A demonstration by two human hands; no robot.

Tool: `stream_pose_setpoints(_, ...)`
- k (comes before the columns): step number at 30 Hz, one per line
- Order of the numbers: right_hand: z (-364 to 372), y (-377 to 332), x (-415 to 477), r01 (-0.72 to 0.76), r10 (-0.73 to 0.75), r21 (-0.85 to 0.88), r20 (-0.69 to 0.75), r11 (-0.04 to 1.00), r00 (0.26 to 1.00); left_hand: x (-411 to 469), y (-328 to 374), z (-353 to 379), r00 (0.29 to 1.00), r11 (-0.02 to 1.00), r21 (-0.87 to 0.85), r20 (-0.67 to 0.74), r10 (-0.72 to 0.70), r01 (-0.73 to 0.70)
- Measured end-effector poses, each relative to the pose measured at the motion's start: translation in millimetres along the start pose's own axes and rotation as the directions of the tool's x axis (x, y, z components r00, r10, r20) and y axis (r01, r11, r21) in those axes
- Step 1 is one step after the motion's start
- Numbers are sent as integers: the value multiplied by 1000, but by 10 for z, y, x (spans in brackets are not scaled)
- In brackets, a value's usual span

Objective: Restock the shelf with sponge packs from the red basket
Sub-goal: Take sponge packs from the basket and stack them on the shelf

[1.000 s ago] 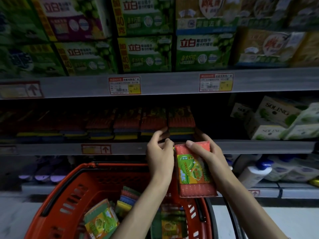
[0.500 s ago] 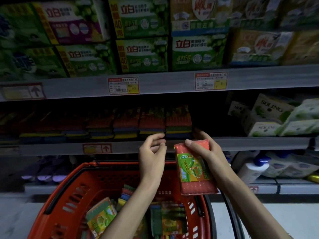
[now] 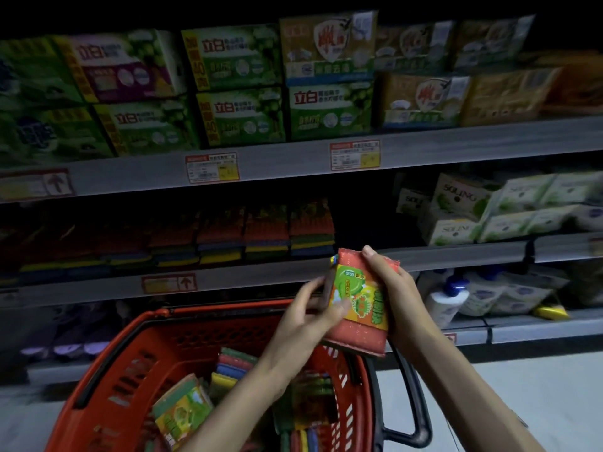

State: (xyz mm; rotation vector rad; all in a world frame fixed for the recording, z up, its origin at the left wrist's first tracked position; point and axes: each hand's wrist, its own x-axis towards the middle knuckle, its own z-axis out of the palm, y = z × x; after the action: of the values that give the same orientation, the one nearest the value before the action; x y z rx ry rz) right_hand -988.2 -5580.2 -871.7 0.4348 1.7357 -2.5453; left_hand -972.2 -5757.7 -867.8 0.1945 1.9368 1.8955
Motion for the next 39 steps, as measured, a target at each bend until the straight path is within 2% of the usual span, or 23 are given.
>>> stream_pose_setpoints(3,0,5,-79,-32,32,78,0,996,999,-20,-77,26,1000,1000,0,-1,-29,29)
stream_pose_setpoints(7,-57,-4,-156,-43,41,84,27,996,999,-58,-42,5,998,999,-36,-55,20,-22)
stream_pose_setpoints(10,-117,-11,-179,25,-27,94,20,995,999,-50,-10,-23,991,995,-81,-127,52,-62)
stream_pose_setpoints(13,-201,2,-178,76,-77,93,3,993,997,-31,53,-21,971,991,-48,-213,108,-121)
stream_pose_setpoints(20,-368,25,-228,187,-195,-133,-52,973,979,174,217,16,905,976,-42,-384,183,-215)
stream_pose_setpoints(23,-441,33,-242,224,-235,-208,-29,952,971,256,294,37,895,969,-29,-390,214,-244)
stream_pose_setpoints(31,-456,-30,-327,268,-274,-217,2,939,962,434,468,65,878,944,128,-346,331,-305)
stream_pose_setpoints(36,-431,-39,-351,243,-248,-143,-19,959,968,601,523,119,862,891,303,-281,422,-338)
stream_pose_setpoints(39,-444,-44,-302,181,-179,30,-53,983,982,674,527,142,849,882,306,-287,445,-358)
